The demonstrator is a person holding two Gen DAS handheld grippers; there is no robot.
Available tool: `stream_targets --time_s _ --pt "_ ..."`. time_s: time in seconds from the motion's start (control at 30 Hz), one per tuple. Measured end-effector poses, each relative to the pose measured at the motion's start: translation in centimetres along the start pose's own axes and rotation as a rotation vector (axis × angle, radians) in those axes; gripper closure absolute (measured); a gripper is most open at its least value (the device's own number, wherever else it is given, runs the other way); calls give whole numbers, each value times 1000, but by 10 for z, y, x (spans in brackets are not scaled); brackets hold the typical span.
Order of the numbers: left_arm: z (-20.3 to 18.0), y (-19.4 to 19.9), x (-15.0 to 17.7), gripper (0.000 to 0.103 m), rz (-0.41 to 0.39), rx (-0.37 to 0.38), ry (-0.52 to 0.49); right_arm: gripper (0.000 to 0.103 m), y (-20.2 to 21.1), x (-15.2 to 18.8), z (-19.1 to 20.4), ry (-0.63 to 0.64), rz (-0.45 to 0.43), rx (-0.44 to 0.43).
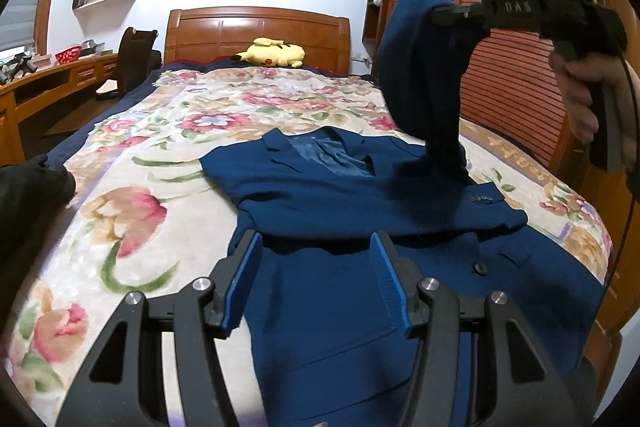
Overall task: Fold large clothes
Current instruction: 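Carry the sleeve across the jacket front and open the right tool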
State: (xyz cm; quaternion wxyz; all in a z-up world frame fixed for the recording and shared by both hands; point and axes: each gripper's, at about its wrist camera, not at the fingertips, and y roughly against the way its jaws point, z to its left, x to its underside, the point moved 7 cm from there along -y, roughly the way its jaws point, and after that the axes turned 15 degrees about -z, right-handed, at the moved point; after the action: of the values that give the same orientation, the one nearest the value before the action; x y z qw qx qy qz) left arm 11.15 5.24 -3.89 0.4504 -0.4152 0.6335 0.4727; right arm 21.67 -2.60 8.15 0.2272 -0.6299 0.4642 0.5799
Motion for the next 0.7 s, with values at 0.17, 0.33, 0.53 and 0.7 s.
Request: stream_targets --time_s 0.17,0.33,0.53,0.7 --pt "8 3 -2 48 -8 -11 9 95 -4 19 28 7 48 -55" --pt "18 5 -2 48 -13 -30 22 95 -1 38 48 4 97 -105" --pt "22 7 -1 48 -13 -39 27 84 3 66 58 -13 160 -120" --pt "20 6 1 48 -8 -42 19 47 11 66 45 -41 138 -99"
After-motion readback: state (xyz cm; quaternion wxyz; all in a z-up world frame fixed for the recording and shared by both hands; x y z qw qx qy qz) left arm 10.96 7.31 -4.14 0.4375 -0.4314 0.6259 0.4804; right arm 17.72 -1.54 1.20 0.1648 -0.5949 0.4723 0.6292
